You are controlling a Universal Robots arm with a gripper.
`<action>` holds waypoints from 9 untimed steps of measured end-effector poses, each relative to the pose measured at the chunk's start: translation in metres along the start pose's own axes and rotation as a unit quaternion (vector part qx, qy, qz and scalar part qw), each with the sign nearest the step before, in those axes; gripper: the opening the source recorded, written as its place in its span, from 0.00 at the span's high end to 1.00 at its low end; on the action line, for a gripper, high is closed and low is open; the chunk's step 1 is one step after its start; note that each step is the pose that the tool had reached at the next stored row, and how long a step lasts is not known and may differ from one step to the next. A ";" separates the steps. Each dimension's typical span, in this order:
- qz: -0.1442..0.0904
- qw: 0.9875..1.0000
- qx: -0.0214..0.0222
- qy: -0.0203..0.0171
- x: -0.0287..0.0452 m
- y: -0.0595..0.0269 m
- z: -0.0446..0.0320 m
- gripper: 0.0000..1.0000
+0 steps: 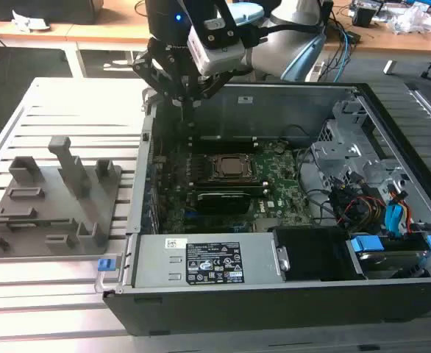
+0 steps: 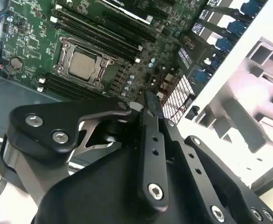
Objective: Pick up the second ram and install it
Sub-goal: 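Reach for the second ram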
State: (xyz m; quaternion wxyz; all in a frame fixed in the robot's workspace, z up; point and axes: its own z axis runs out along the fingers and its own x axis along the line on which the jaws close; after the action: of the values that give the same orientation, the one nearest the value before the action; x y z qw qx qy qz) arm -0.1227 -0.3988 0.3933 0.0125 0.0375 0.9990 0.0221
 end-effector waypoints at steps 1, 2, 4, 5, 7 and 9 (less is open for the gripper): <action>0.000 1.000 0.000 0.000 0.0028 -0.0002 -0.0002 0.89; 0.000 1.000 0.000 0.000 0.0071 -0.0005 -0.0002 0.89; 0.000 1.000 0.000 0.000 0.0157 -0.0012 -0.0004 0.89; 0.000 1.000 0.000 -0.001 0.0240 -0.0018 -0.0006 0.89; 0.000 1.000 0.000 -0.002 0.0382 -0.0029 -0.0010 0.89; 0.000 1.000 0.000 -0.002 0.0536 -0.0041 -0.0015 0.89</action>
State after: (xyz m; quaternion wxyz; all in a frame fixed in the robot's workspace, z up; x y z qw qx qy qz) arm -0.1765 -0.3989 0.3933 0.0149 0.0374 0.9989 0.0222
